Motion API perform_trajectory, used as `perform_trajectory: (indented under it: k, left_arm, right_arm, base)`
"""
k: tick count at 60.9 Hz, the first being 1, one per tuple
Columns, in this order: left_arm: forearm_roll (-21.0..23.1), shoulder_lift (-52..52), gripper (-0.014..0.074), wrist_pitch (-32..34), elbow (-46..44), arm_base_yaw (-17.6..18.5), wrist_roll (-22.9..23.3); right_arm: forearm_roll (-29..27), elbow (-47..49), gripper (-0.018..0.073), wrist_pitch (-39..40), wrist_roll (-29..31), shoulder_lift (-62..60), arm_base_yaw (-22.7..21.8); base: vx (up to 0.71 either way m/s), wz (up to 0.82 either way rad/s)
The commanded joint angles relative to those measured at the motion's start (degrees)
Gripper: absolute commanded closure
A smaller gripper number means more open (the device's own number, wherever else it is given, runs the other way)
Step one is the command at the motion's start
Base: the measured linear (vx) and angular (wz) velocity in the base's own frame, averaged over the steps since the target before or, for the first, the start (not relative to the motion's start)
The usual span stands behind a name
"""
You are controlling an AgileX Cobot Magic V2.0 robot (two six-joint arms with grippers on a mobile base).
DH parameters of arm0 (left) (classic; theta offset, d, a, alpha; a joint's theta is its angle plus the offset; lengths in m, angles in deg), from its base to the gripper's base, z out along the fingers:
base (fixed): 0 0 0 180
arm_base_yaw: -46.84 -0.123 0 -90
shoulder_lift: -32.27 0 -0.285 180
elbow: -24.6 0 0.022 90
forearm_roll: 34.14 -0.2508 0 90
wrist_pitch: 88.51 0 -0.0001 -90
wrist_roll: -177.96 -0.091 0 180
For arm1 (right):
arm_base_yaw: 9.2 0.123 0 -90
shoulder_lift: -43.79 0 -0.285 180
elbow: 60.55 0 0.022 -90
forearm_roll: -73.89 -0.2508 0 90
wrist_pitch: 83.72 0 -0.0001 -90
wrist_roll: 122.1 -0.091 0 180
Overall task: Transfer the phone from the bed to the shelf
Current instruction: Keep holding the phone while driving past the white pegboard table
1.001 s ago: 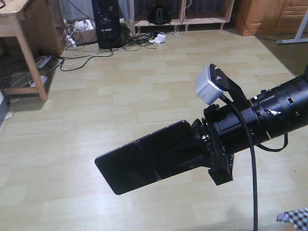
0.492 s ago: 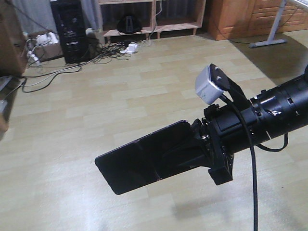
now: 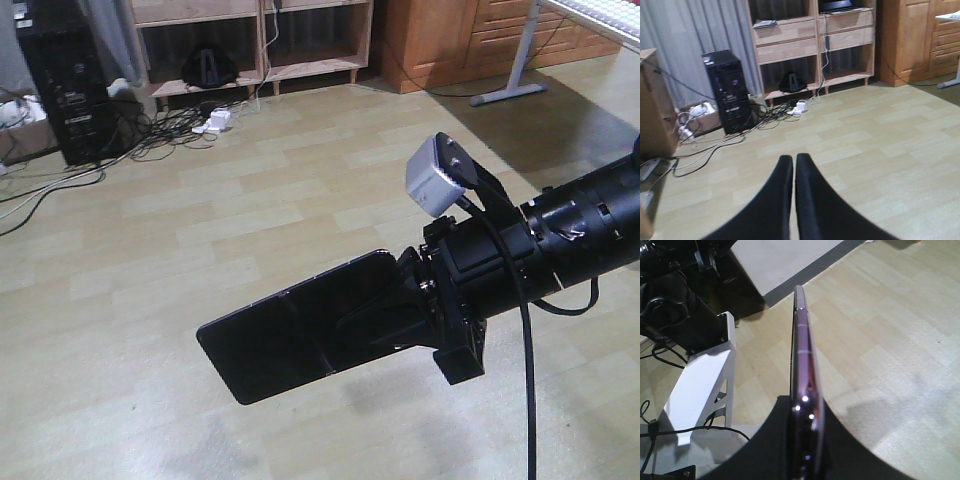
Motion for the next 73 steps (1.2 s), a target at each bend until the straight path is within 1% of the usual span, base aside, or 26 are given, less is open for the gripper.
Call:
perform_trajectory:
  k: [1, 33, 73]
  left_arm:
    - [0.5, 0.8, 0.0595, 4.1, -1.2, -0.1, 0.3]
    - [0.5, 0.8, 0.0595, 4.1, -1.2, -0.1, 0.3]
    - [0.5, 0.8, 0.0595, 4.1, -1.2, -0.1, 0.3]
  right_arm:
    - [-4.7, 1.5, 0.0562, -4.3, 0.6, -2.0, -0.1]
    - [-4.7, 1.5, 0.0562, -4.3, 0.6, -2.0, -0.1]
    - [-4.7, 1.5, 0.0562, -4.3, 0.7, -2.0, -0.1]
  base:
    - [0.40, -0.18]
    - [0.40, -0.18]
    - [0.41, -0.26]
